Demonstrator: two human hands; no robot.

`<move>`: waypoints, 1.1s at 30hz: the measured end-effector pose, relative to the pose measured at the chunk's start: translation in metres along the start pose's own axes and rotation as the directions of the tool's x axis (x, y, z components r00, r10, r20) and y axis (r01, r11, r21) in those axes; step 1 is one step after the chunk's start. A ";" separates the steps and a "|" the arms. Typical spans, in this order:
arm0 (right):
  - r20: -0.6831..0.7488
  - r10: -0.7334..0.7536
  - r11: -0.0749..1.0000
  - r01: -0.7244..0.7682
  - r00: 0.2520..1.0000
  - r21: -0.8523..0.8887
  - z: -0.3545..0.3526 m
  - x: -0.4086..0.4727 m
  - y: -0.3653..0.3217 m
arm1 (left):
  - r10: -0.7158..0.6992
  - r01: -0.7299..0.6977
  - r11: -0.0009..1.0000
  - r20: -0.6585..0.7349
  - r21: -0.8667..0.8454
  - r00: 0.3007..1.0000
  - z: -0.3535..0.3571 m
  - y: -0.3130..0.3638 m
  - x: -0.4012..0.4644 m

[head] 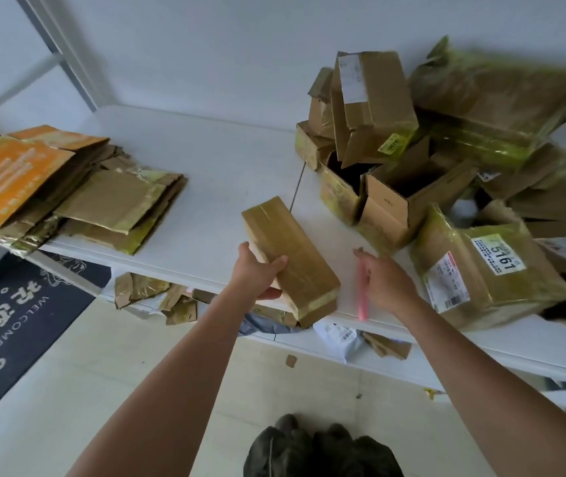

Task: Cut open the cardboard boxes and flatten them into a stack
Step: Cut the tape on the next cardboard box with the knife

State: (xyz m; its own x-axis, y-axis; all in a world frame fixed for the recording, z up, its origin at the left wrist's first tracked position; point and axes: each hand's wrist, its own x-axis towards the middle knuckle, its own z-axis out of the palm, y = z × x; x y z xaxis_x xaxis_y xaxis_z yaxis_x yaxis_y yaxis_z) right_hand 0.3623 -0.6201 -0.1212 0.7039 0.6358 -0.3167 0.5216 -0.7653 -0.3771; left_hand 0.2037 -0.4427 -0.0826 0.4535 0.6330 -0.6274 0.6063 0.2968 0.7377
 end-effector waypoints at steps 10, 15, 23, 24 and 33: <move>-0.020 -0.266 0.880 0.234 0.964 -0.413 0.023 0.006 0.017 | 0.130 -0.133 0.991 0.082 0.033 0.988 -0.004 0.003 0.010; -0.392 -0.389 0.910 0.413 0.833 -0.026 -0.002 0.009 0.000 | 0.189 -0.188 0.982 0.103 -0.019 0.976 -0.002 -0.002 0.011; -0.439 -0.174 0.568 0.454 0.881 0.687 -0.026 0.037 -0.064 | 0.300 -0.315 0.946 0.158 0.079 0.941 0.047 0.003 0.000; -0.393 -0.159 0.529 0.414 0.906 0.740 -0.022 0.040 -0.067 | 0.305 -0.320 0.944 0.159 0.081 0.939 0.048 0.003 0.001; -0.352 -0.169 0.514 0.387 0.921 0.765 0.005 0.039 -0.079 | 0.230 -0.217 0.970 0.127 -0.114 0.965 0.034 -0.019 0.005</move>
State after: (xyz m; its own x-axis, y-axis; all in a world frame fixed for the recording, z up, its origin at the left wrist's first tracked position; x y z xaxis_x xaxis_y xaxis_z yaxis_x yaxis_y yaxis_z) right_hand 0.3461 -0.5347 -0.1083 0.7297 0.6792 0.0787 0.1716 -0.0706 -0.9826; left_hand 0.2167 -0.4696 -0.1085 0.6604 0.5881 -0.4669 0.4152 0.2321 0.8796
